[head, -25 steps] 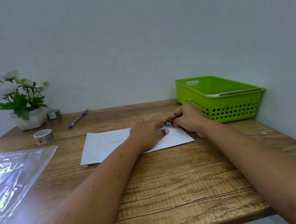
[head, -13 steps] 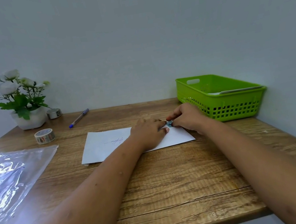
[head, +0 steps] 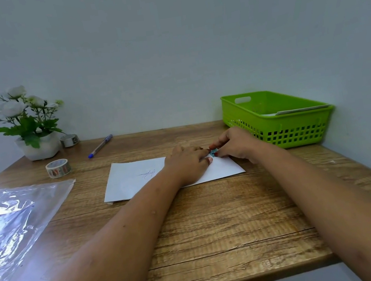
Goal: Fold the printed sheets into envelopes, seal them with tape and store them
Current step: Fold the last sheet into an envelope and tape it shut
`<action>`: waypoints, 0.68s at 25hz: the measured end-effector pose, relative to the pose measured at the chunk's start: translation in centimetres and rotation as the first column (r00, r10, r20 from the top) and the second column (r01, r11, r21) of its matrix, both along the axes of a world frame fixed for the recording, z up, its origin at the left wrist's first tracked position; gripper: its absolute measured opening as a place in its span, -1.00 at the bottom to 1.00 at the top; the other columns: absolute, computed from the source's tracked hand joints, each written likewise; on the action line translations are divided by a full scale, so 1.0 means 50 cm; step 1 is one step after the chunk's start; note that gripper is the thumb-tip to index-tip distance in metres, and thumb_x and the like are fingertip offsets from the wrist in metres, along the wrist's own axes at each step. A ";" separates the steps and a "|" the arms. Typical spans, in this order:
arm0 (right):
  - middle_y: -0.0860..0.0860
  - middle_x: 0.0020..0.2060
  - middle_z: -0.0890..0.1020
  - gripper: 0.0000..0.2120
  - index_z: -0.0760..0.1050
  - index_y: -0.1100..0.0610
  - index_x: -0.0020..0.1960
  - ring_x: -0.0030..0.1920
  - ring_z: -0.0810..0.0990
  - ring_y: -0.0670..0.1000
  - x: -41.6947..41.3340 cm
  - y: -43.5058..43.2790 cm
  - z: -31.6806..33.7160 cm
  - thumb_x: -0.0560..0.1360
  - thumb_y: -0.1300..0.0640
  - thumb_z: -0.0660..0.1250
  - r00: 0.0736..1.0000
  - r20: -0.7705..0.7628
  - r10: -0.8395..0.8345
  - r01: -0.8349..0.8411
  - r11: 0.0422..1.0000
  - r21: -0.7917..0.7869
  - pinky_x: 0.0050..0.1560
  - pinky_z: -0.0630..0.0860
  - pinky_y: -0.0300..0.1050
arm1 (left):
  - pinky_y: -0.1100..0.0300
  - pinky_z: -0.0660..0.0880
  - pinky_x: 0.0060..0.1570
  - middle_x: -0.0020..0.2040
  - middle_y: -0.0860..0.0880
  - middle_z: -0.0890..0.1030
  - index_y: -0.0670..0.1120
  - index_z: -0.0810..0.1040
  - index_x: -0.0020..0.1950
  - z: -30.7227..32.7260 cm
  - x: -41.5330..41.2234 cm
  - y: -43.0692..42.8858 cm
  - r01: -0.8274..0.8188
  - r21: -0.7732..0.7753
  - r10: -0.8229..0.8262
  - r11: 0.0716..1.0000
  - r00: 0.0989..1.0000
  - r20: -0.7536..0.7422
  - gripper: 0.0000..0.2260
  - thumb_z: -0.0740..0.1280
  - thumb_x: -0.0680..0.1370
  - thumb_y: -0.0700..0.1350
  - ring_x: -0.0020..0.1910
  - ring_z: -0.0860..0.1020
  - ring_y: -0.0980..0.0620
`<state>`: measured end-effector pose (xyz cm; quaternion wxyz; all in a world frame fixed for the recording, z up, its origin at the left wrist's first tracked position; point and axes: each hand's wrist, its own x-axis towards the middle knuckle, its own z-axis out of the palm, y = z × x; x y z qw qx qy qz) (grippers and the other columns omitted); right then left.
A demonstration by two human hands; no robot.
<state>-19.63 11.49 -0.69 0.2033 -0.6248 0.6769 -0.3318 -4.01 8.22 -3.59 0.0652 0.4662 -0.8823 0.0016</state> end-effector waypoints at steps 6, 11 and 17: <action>0.07 0.05 0.67 -0.75 0.66 0.16 0.07 0.07 0.57 -0.01 -0.003 0.004 0.004 0.38 0.20 0.48 0.997 -0.052 -0.049 0.052 0.997 0.055 0.15 0.46 -0.16 | -0.14 0.18 0.38 0.50 0.04 0.24 0.12 0.21 0.49 -0.001 -0.002 0.001 -0.028 0.017 0.028 0.999 1.000 0.002 -0.55 -0.06 0.62 0.16 0.43 0.20 -0.13; 0.06 0.22 0.60 -0.72 0.58 0.11 0.22 0.23 0.52 0.04 0.004 0.023 0.012 0.52 0.21 0.31 0.944 -0.331 0.009 0.015 0.997 0.070 0.12 0.37 -0.27 | -0.13 0.18 0.38 0.52 0.04 0.21 0.12 0.19 0.50 0.000 -0.003 0.001 -0.034 0.024 0.034 0.999 0.999 0.013 -0.55 -0.08 0.61 0.15 0.43 0.20 -0.13; 0.16 0.28 0.52 -0.58 0.45 0.05 0.37 0.24 0.50 0.17 0.018 0.065 0.031 0.57 0.28 0.13 0.748 -0.654 0.115 -0.027 0.989 0.144 0.14 0.42 -0.13 | -0.15 0.14 0.40 0.52 0.07 0.20 0.12 0.19 0.50 0.010 -0.003 0.024 -0.058 0.049 0.060 0.997 0.998 -0.029 -0.57 -0.05 0.63 0.12 0.44 0.15 -0.12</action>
